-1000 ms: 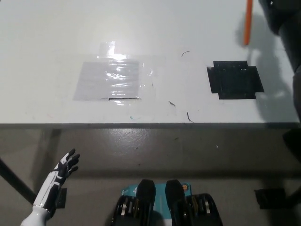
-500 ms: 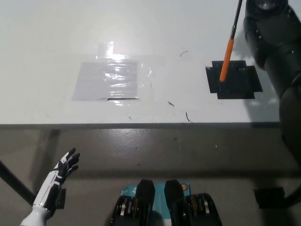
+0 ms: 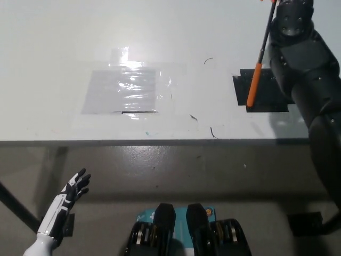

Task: The robot uses it right hand to pick up an extended orange duster kept in the middle of the desk and presses its handle against the desk to collapse it

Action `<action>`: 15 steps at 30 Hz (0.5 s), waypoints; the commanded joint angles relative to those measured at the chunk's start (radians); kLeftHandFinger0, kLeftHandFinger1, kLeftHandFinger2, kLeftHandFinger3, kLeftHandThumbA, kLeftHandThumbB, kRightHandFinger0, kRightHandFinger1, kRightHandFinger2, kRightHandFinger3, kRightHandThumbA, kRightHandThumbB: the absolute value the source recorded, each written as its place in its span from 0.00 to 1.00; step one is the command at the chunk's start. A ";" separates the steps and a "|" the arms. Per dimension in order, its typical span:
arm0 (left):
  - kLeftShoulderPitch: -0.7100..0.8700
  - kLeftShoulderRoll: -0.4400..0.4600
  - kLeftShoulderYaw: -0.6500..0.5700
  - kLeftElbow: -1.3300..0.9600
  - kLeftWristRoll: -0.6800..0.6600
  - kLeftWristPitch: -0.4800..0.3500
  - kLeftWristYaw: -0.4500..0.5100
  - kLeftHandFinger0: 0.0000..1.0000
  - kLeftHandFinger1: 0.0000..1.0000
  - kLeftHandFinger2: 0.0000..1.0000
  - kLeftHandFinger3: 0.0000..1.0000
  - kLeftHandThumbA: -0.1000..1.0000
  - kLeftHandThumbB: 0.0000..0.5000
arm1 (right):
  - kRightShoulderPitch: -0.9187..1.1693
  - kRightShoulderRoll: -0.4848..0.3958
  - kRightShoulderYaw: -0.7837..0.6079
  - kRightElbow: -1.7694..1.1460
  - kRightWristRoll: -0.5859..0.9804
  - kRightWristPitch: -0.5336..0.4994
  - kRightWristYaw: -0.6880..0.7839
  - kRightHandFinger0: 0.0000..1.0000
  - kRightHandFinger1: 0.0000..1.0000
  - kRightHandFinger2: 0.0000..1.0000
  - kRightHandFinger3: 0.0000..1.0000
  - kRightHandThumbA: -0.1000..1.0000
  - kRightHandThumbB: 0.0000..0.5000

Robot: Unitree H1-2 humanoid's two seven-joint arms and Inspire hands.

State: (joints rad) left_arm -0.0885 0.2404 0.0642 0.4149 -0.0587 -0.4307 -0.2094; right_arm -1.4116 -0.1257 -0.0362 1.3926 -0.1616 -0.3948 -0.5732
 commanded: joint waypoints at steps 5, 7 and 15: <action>-0.011 0.015 0.009 -0.029 0.010 -0.039 0.008 1.00 1.00 1.00 1.00 1.00 0.53 | 0.002 0.009 0.139 -0.111 -0.092 -0.075 -0.201 0.00 0.02 0.46 0.53 0.00 0.23; -0.010 0.016 0.008 -0.030 0.012 -0.039 0.008 1.00 1.00 1.00 1.00 1.00 0.53 | 0.010 0.009 0.163 -0.124 -0.091 -0.075 -0.217 0.00 0.04 0.51 0.59 0.00 0.22; -0.010 0.016 0.009 -0.029 0.008 -0.039 0.003 1.00 1.00 1.00 1.00 1.00 0.52 | 0.081 0.016 0.228 -0.204 -0.092 -0.075 -0.287 0.00 0.06 0.53 0.58 0.00 0.18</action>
State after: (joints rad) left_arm -0.0889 0.2405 0.0641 0.4147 -0.0507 -0.4307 -0.2093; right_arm -1.3363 -0.1075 0.1437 1.3028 -0.2212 -0.4149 -0.7519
